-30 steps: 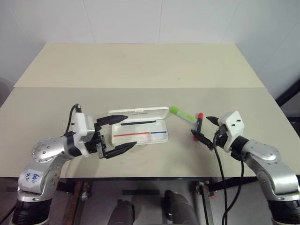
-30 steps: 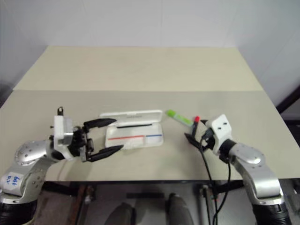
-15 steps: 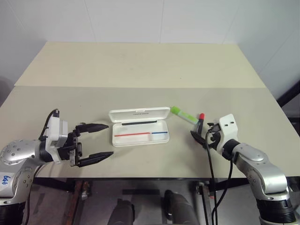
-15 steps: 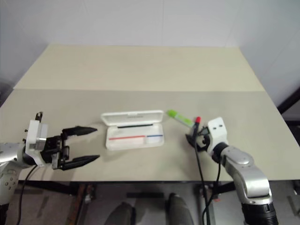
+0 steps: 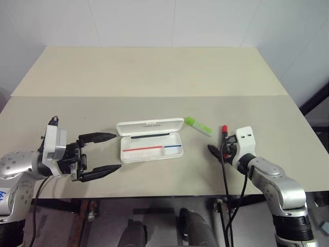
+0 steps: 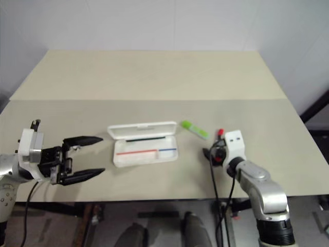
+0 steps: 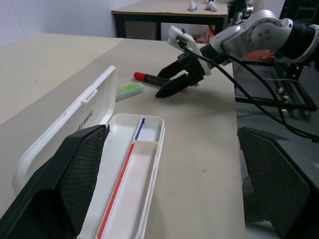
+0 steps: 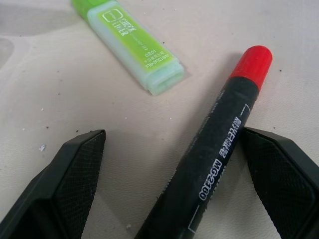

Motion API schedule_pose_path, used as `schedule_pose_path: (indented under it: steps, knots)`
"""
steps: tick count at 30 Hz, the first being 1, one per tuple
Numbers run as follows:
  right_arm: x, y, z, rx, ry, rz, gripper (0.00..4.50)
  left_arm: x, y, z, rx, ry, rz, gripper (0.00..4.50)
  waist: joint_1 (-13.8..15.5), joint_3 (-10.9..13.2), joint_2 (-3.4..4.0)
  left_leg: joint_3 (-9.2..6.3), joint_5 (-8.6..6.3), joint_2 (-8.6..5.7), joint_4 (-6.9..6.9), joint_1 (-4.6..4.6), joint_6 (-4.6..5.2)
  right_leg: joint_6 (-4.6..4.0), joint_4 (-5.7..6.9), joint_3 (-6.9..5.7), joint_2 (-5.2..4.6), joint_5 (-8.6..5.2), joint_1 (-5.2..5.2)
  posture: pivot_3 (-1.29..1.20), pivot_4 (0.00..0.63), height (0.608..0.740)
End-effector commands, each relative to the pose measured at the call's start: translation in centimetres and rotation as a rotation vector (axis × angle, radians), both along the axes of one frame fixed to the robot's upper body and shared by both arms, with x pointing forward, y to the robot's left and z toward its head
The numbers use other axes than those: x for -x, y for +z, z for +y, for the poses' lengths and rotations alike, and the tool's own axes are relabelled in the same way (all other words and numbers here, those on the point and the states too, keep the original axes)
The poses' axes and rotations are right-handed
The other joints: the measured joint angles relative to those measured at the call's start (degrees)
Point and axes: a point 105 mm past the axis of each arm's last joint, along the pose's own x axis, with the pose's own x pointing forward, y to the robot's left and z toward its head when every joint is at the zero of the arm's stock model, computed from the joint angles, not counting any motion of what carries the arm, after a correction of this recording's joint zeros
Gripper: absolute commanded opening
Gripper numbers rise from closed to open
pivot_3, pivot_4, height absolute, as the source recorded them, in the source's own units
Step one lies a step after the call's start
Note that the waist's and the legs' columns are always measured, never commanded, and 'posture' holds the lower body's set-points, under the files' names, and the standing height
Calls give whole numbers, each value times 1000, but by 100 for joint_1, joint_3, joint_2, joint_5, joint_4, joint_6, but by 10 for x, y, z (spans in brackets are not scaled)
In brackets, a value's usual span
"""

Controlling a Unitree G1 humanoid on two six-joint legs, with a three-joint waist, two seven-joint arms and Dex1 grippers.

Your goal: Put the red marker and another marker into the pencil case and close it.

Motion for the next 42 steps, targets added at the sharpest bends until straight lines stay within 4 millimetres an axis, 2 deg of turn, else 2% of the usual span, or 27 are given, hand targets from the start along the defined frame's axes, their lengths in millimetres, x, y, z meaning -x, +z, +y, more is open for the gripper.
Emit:
schedule_pose_path:
  steps: [1,5,12,20,23,27,30,36,40,42]
  knots:
    - [2,-18,-15,27,-83,91,4088,2,6,7,-9,7,-18,4500,0,-5,-8,0,0,0,-1,1,0,-1,0,0,0,0,0,0,150,740]
    - [3,-21,-20,34,-102,111,2847,2,8,7,-9,4,-28,4500,1,-11,-18,-1,0,1,-4,4,0,-1,0,-1,0,-1,1,0,150,740]
    - [1,-12,-27,36,-119,77,666,0,10,7,-8,-7,-33,4500,12,-14,-24,-2,0,0,-16,4,0,-1,-13,-3,-1,-1,0,0,150,740]
    - [-16,20,-39,28,-160,-56,623,-5,12,7,3,-21,-40,4500,4,-9,-14,1,0,-1,-16,4,0,7,-30,-1,-2,5,-2,0,150,740]
    - [-24,42,-39,20,-147,-167,623,-7,12,7,8,-23,-43,4500,-3,-5,-8,1,0,-1,-26,-4,0,8,-24,-3,-2,5,-22,0,150,740]
    - [-27,86,-24,-12,-55,-383,623,-7,12,7,13,-24,-42,4500,-26,-1,-2,11,-1,0,-45,-17,-1,87,4,0,-1,49,-65,0,150,740]
    - [-22,106,-10,-74,25,-451,623,-7,12,10,16,-20,-41,4500,-23,1,2,14,-1,6,-59,-22,-1,84,9,0,4,47,-79,0,150,740]
    - [0,134,32,-152,302,-460,623,-7,12,18,32,-6,-45,4500,-10,4,6,14,-1,6,-65,-31,-1,87,7,-1,3,49,-80,0,150,740]
    - [19,146,50,-185,497,-427,623,-5,12,26,37,5,-48,4500,-5,4,7,14,-3,7,-65,-31,1,86,5,-2,3,48,-80,0,150,740]
    - [29,144,58,-177,607,-373,623,-3,12,29,39,9,-49,4500,-4,5,8,13,-4,8,-66,-33,3,85,3,-4,3,48,-80,0,150,740]
